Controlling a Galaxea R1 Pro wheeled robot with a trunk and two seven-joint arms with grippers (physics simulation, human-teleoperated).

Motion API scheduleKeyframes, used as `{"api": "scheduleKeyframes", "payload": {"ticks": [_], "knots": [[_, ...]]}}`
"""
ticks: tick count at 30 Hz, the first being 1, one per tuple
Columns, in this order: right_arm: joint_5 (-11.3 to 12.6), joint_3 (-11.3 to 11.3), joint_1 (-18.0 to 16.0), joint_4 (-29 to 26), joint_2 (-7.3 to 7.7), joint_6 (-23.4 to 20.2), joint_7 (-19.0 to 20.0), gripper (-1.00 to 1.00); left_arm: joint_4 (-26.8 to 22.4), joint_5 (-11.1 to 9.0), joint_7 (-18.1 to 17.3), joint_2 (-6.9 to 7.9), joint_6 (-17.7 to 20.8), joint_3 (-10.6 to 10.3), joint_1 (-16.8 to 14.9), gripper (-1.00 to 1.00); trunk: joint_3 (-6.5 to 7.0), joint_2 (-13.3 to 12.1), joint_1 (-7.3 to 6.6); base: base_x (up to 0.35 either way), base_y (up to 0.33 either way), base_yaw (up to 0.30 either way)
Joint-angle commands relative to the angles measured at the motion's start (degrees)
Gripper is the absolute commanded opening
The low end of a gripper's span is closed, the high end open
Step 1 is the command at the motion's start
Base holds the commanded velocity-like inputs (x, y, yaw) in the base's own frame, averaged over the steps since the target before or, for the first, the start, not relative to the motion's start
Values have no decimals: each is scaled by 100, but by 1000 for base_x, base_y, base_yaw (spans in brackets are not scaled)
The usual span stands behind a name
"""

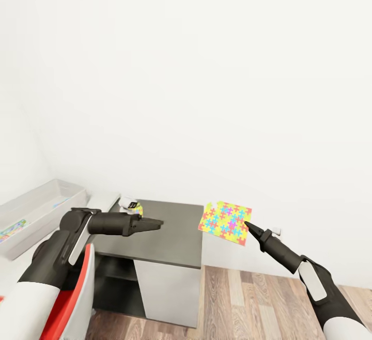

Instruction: Put all the toys in the child's room - the three board games (two on the bed and one on the table), the two jigsaw puzzles on the table, and the tennis ball on the table - inside the toy box on the table in the child's room.

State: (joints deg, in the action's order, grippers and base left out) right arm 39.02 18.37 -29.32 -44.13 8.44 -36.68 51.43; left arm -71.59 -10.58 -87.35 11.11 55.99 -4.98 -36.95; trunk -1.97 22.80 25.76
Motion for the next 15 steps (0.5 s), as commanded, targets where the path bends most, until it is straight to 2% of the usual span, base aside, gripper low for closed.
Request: {"api": "scheduleKeyframes", "payload": {"ticks": [1,15], "knots": [[18,8,-5,1,-3,-34,7,-100,2,-15,-10,5,61,-12,-6,100,-13,12,2,-107,0,0],[9,-22,-7,-7,-38,-21,-28,-100,2,-15,-10,19,57,-7,-6,100,-13,12,2,-18,0,0]]}}
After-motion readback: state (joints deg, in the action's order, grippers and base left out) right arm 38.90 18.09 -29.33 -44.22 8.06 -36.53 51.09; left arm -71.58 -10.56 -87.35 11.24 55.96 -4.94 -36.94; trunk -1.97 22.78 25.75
